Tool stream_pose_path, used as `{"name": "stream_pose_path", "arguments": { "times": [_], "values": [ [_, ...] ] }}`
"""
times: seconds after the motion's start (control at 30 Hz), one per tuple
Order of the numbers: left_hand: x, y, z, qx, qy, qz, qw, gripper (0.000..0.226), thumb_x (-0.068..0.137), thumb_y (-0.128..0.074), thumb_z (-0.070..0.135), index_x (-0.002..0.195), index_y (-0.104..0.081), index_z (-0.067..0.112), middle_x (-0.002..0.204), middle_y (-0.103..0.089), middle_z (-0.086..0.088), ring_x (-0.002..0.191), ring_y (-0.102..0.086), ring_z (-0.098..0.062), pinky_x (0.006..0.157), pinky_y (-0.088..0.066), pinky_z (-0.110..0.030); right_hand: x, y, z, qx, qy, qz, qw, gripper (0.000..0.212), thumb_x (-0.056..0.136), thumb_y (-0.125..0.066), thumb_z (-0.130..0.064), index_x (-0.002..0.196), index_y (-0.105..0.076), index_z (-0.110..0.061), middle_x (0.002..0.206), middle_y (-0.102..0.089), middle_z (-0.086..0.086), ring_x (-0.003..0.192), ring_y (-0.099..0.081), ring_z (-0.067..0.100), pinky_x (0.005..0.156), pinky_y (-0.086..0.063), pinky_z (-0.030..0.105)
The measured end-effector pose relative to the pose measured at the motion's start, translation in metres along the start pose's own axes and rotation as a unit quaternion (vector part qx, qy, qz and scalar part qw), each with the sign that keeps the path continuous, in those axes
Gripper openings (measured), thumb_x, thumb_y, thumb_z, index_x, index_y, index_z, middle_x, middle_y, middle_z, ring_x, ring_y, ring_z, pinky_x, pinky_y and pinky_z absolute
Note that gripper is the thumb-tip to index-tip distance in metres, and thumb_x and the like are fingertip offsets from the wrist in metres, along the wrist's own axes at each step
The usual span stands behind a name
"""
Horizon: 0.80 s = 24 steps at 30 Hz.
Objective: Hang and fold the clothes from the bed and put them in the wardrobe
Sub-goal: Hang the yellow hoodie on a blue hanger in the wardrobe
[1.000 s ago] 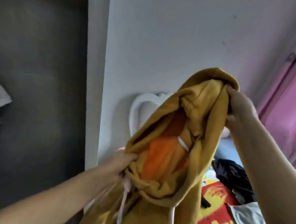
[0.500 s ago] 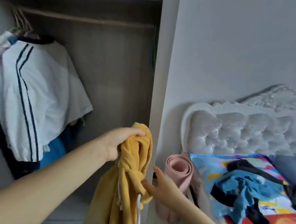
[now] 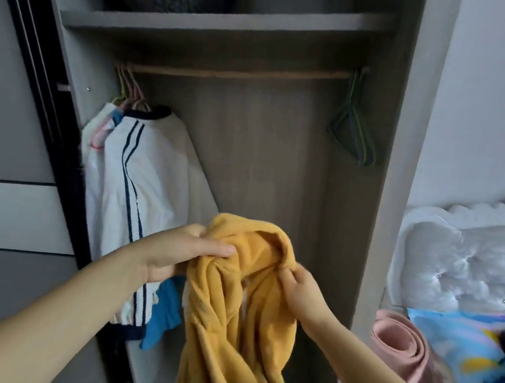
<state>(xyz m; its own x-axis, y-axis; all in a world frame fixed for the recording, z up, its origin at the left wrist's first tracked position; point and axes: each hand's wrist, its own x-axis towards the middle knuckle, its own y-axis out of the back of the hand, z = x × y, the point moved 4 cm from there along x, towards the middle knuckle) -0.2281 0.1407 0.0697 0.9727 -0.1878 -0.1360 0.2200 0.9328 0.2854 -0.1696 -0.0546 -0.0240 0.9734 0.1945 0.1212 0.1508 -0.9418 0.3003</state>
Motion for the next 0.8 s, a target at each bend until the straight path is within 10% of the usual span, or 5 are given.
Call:
{"name": "stream_pose_path", "arguments": {
  "times": [0.1,0.2,0.3,0.5,0.8],
  "values": [
    [0.005,0.036,-0.021,0.208,-0.01,0.099,0.973,0.085,0.077,-0.071,0.051,0.144,-0.029,0.02,0.127,-0.06,0.0,0.103,-0.064,-0.012,0.089,-0.052,-0.027,0.021,0.01,-0.058,0.148,-0.027,0.023,0.988,0.029,0.096,-0.047,-0.026,0.086,-0.067,-0.007,0.083,-0.07,0.013,0.078,-0.068,0.025,0.077,-0.058,0.04],
    [0.009,0.033,-0.03,0.426,-0.081,0.173,0.884,0.107,0.077,-0.053,0.071,0.141,0.028,0.042,0.139,-0.04,0.001,0.11,-0.057,-0.013,0.087,-0.051,-0.026,0.03,0.007,-0.103,0.157,-0.026,-0.041,0.986,0.02,0.092,-0.051,-0.027,0.087,-0.064,-0.012,0.079,-0.068,0.009,0.077,-0.064,0.025,0.072,-0.054,0.038],
    [0.031,0.019,-0.033,0.579,-0.165,0.207,0.771,0.113,0.071,-0.045,0.078,0.138,0.034,0.032,0.156,-0.002,-0.001,0.145,-0.012,-0.022,0.118,-0.016,-0.043,0.04,0.001,-0.131,0.199,-0.016,-0.068,0.977,0.019,0.09,-0.049,-0.024,0.08,-0.06,-0.014,0.07,-0.065,0.004,0.069,-0.061,0.02,0.066,-0.053,0.032],
    [0.117,0.05,-0.03,0.286,-0.211,0.226,0.907,0.021,0.09,-0.053,0.023,0.109,-0.057,0.03,0.096,-0.066,0.006,0.088,-0.063,-0.011,0.079,-0.053,-0.032,0.091,0.019,-0.141,0.207,-0.018,-0.043,0.977,0.023,0.09,-0.044,-0.014,0.071,-0.057,-0.009,0.063,-0.061,0.005,0.058,-0.06,0.015,0.061,-0.054,0.027],
    [0.216,0.089,0.064,0.038,-0.139,0.099,0.985,0.025,0.06,-0.062,0.025,0.082,-0.064,0.013,0.07,-0.065,-0.004,0.069,-0.061,-0.018,0.065,-0.048,-0.028,0.235,0.099,-0.121,-0.2,-0.012,0.091,0.975,0.021,0.092,-0.053,-0.021,0.108,-0.066,-0.013,0.104,-0.067,0.009,0.09,-0.063,0.019,0.082,-0.052,0.033]
  ]
}}
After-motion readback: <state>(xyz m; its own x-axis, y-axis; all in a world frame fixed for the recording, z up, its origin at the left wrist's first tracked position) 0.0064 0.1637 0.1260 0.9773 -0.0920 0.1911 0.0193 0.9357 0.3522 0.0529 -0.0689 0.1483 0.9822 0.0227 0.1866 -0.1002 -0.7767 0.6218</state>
